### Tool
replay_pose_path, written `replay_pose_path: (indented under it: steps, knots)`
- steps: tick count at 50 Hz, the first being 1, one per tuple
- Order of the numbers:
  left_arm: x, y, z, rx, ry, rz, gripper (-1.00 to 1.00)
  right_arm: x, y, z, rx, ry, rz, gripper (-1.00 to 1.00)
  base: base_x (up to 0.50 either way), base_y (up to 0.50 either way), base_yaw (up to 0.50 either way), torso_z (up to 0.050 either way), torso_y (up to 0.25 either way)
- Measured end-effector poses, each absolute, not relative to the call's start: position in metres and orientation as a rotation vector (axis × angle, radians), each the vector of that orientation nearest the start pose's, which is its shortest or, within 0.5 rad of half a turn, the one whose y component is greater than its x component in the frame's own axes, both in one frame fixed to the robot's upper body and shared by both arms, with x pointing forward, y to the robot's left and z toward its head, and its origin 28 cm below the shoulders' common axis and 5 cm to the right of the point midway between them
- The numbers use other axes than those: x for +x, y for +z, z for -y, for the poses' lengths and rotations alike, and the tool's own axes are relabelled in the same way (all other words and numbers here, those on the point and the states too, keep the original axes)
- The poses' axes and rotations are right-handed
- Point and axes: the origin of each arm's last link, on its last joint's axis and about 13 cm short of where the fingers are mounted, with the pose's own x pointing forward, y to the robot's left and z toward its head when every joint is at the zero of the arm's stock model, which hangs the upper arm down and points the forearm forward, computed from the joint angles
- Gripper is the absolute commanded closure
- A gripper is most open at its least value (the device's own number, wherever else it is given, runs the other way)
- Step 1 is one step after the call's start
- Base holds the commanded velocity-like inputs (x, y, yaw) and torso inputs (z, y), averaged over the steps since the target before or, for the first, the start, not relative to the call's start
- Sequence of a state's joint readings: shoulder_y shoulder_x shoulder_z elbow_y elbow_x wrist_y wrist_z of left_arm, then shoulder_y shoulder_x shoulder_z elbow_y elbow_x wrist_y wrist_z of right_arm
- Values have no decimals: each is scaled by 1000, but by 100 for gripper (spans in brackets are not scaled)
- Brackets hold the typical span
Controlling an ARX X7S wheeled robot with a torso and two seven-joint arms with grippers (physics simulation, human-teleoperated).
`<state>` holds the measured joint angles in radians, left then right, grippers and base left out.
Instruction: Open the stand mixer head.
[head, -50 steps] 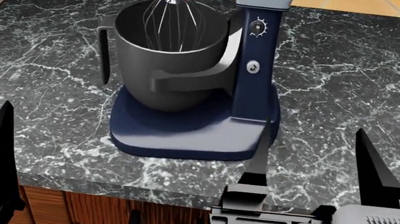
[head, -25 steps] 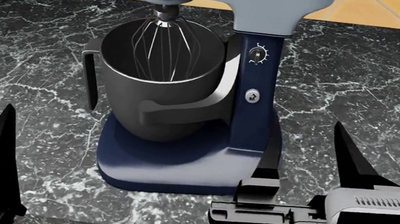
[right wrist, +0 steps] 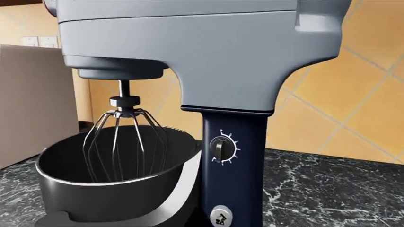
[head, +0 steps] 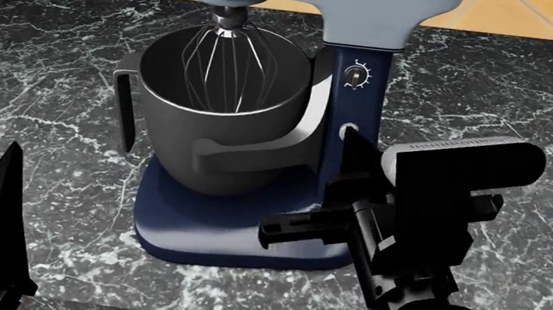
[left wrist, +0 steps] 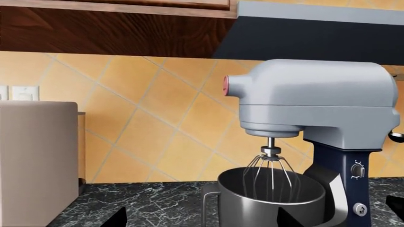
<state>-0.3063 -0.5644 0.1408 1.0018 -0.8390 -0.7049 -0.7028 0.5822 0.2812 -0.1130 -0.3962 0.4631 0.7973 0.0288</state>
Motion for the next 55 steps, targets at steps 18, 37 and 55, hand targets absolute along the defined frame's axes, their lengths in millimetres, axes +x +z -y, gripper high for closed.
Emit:
replay_pose_path:
  steps: [18,37,55]
  knots:
    - [166,202,-210,-33,-96,310,-100,329,180,107,-29,251,59,100,3,0,1,0,0]
    - [166,201,-210,-35,-91,312,-100,290,183,113,-12,213,169,100,9,3,7,0,0]
    - [165,203,-212,-44,-84,321,-100,233,197,115,0,187,346,100,0,0,0,0,0]
